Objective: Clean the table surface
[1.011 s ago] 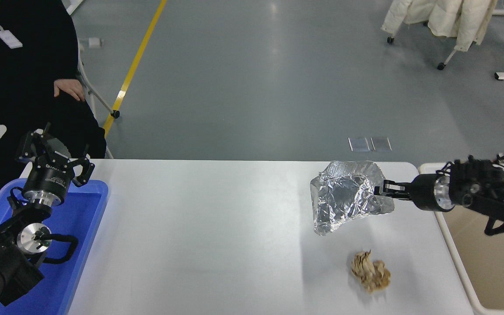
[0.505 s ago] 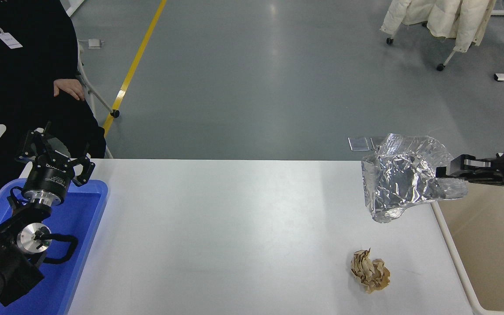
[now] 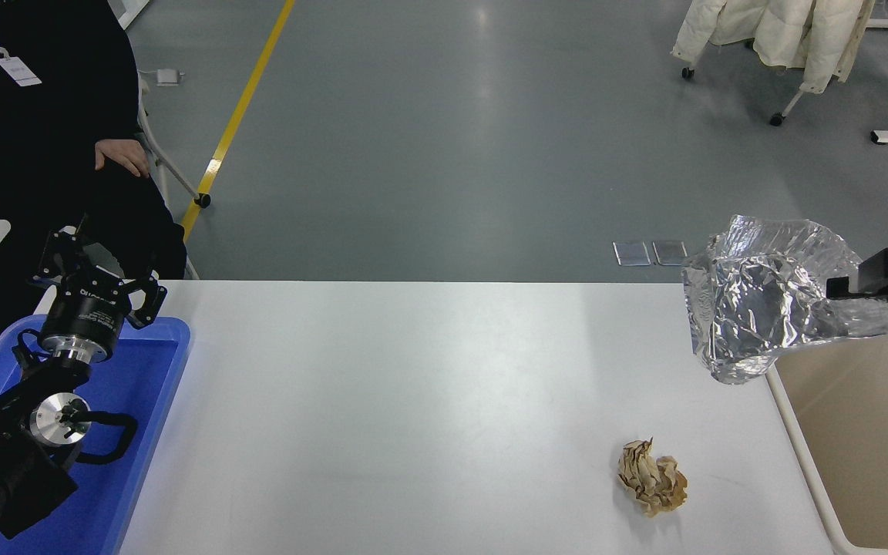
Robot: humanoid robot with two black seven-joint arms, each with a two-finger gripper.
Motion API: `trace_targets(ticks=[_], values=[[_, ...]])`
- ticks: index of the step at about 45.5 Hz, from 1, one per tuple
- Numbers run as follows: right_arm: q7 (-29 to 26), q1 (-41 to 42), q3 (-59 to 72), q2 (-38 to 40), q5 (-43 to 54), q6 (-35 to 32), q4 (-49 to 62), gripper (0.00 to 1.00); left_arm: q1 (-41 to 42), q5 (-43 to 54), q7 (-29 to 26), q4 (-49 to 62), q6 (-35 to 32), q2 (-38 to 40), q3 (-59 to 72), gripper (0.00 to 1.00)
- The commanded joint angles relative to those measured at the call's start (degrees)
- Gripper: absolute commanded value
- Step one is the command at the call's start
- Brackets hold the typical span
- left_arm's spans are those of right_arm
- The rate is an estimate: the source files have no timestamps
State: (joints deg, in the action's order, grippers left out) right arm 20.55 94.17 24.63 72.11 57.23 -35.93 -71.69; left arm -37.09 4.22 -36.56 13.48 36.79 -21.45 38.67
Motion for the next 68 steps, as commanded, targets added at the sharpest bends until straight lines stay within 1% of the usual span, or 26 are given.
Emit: trace_targets(ticks=[1,5,9,17,20,25,31,36,43,50,54,60,64,68], values=[[-0.2,-1.6,0.5,1.4,-0.4,0.5,6.1,0.0,0.0,0.0,0.0,0.1,0.0,0.0,0.0,1.0],[-0.3,-7.1,0.4,1.7,-1.9,4.2,10.9,0.0,0.0,0.0,0.0,0.0,0.0,0.0,0.0,1.0],[-0.4,-15.2,-0.4,-0.5,-7.6,8.9,16.0,0.0,0.0,0.0,0.0,0.1,0.0,0.0,0.0,1.0],[-0.5,-27.1,-0.5,-7.9,-22.3,16.0,27.8,0.0,0.0,0.0,0.0,0.0,0.0,0.0,0.0,1.0],[-0.5,-31.6,-0.6,-11.8,-28.6,17.6,33.3,0.0,0.1,0.0,0.0,0.0,0.0,0.0,0.0,1.0],[-0.5,-36.8,-0.5,-17.1,-37.1,19.1,40.3,0.0,0.0,0.0,0.0,0.0,0.0,0.0,0.0,1.0],[-0.6,-43.9,-0.5,-23.4,-44.7,23.0,48.8,0.0,0.0,0.0,0.0,0.0,0.0,0.0,0.0,1.0],[-0.8,-49.3,-0.6,-28.5,-47.6,26.7,55.9,0.0,0.0,0.0,0.0,0.0,0.0,0.0,0.0,1.0],[-0.7,-57.2,-2.7,-34.1,-52.7,28.5,65.8,0.0,0.1,0.0,0.0,0.1,0.0,0.0,0.0,1.0],[-0.8,-60.9,-8.5,-40.9,-53.4,30.1,73.3,0.0,0.1,0.0,0.0,0.1,0.0,0.0,0.0,1.0],[-0.8,-61.7,-10.3,-42.8,-53.5,31.8,75.5,0.0,0.1,0.0,0.0,0.0,0.0,0.0,0.0,1.0],[-1.5,-62.3,-10.7,-45.2,-53.6,36.0,75.5,0.0,0.1,0.0,0.0,0.0,0.0,0.0,0.0,1.0],[-3.6,-63.1,-11.9,-46.4,-54.1,37.7,75.4,0.0,0.1,0.0,0.0,0.0,0.0,0.0,0.0,1.0],[-6.8,-63.2,-16.2,-47.6,-54.2,38.6,75.2,0.0,0.1,0.0,0.0,0.0,0.0,0.0,0.0,1.0]])
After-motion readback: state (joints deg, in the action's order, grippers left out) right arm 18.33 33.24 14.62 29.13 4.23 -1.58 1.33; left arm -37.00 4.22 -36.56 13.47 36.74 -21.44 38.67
